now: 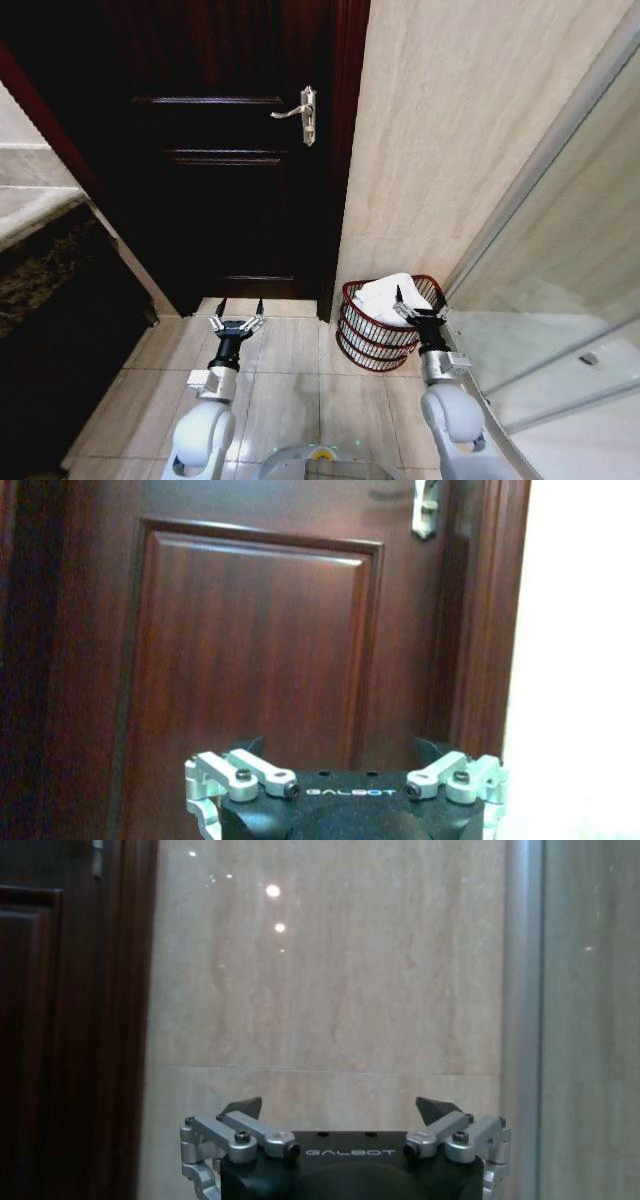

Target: Discard the used towel into the hamper.

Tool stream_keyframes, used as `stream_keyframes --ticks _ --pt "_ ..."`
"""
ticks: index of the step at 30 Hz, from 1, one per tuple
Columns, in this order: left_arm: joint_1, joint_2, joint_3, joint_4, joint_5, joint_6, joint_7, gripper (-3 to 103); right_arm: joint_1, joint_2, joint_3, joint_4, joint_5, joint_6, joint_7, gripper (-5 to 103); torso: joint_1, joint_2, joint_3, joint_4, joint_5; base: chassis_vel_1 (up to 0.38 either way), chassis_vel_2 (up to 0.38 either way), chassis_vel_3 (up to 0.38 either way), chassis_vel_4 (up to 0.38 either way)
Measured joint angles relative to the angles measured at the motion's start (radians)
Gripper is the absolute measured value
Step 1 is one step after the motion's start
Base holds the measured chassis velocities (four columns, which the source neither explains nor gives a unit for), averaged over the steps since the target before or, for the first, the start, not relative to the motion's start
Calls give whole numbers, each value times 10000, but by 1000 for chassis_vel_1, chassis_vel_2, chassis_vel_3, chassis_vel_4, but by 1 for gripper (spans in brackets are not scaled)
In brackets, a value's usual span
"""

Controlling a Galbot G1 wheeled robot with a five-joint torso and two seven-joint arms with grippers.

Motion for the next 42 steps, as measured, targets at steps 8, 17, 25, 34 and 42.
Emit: stream_keyframes --ticks 8,17,25,34,42 --pt "29 -163 480 220 323 102 -321 100 -136 46 845 88 164 22 -453 100 0 0 0 0 1 0 0 0 0" --pt "-49 -98 267 179 832 404 -619 100 -464 185 960 193 342 148 -642 100 0 0 0 0 -1 0 0 0 0" --pt "346 273 -246 -177 627 413 -614 100 -882 500 570 386 204 353 -688 100 0 0 0 0 0 0 0 0 0" --pt "773 518 -399 -465 103 255 -377 100 -1005 484 447 637 151 383 -666 100 0 0 -1 1 0 0 0 0 0" --pt "713 323 -277 -471 214 206 -704 100 -1041 502 378 698 116 363 -636 100 0 0 0 0 0 0 0 0 0"
